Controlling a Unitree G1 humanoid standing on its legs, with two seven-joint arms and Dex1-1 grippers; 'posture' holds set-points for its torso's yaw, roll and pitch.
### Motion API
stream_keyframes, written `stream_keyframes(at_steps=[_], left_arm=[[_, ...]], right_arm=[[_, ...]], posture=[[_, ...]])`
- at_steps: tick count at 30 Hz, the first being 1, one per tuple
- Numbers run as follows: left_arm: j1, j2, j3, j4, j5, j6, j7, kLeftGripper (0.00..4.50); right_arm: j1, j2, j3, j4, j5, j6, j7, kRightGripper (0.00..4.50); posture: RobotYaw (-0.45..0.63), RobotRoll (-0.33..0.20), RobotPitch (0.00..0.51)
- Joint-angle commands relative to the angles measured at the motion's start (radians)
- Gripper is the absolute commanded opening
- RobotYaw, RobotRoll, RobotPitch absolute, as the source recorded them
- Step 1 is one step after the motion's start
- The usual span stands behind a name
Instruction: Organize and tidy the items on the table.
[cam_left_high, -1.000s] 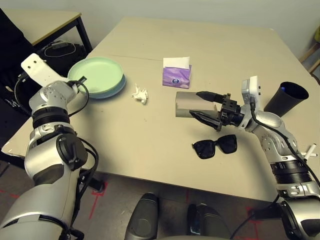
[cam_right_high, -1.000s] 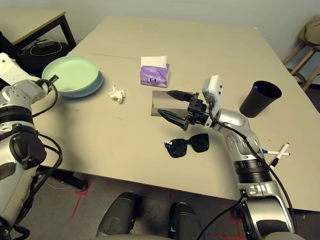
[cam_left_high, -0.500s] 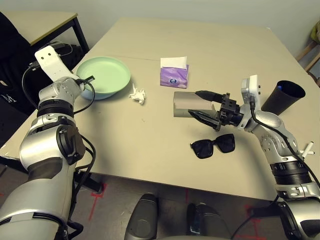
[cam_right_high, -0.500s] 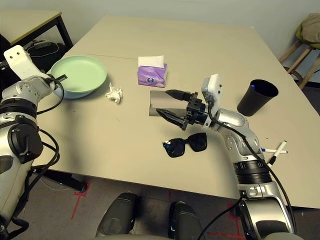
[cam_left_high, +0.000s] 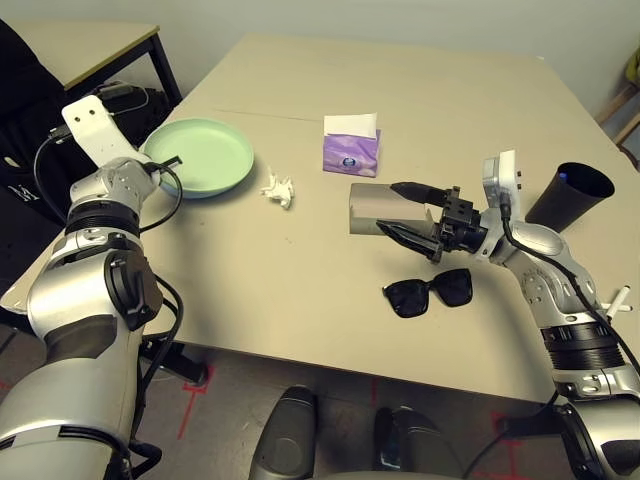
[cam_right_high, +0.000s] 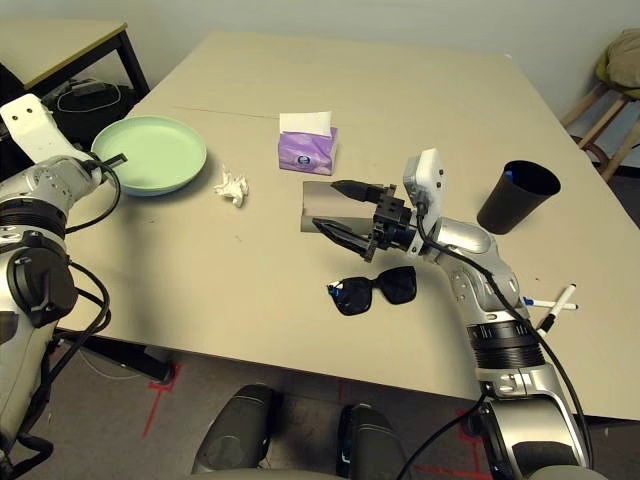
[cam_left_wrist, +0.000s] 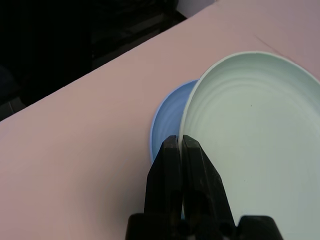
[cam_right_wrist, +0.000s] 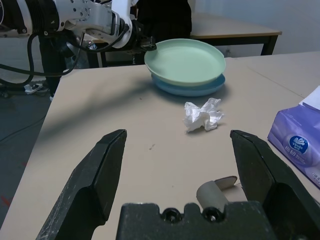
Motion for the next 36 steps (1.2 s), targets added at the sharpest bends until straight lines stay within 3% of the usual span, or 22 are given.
stream_keyframes(at_steps=[1, 10, 11, 16, 24, 30, 36], left_arm=[[-0.016, -0.008, 0.024, 0.008, -0.018, -0.061, 0.028, 0.78], [-0.013, -0.025, 0.005, -0.006, -0.005, -0.119, -0.053, 4.26], [-0.01, -0.026, -0.007, -0.011, 0.004, -0.13, -0.073, 4.47], [0.022, -0.038, -0.092, -0.046, 0.051, -0.206, -0.251, 4.47], [0.084, 0.01, -0.207, -0.106, 0.083, -0.076, -0.592, 4.47], [0.158, 0.052, -0.379, -0.169, 0.214, -0.178, -0.777, 4.47], [0.186, 0.045, -0.415, -0.173, 0.238, -0.266, -0.871, 4.47]], right_arm=[[0.013, -0.007, 0.003, -0.023, 0.006, -0.007, 0.003, 4.5], [0.013, -0.009, 0.002, -0.045, 0.011, 0.011, -0.006, 4.5], [0.012, -0.009, 0.002, -0.047, 0.012, 0.013, -0.007, 4.5], [0.004, -0.008, 0.002, -0.047, 0.012, 0.018, -0.009, 4.5], [0.007, -0.015, -0.002, -0.026, 0.004, 0.002, -0.001, 4.5], [0.021, -0.021, 0.004, -0.013, -0.02, -0.013, -0.017, 4.5], [0.023, -0.018, 0.004, -0.016, -0.019, -0.013, -0.018, 4.5]], posture=[[0.26, 0.0, 0.066], [0.26, 0.0, 0.068], [0.27, 0.0, 0.067], [0.27, 0.0, 0.067], [0.27, 0.0, 0.07], [0.27, 0.0, 0.071], [0.27, 0.0, 0.07]])
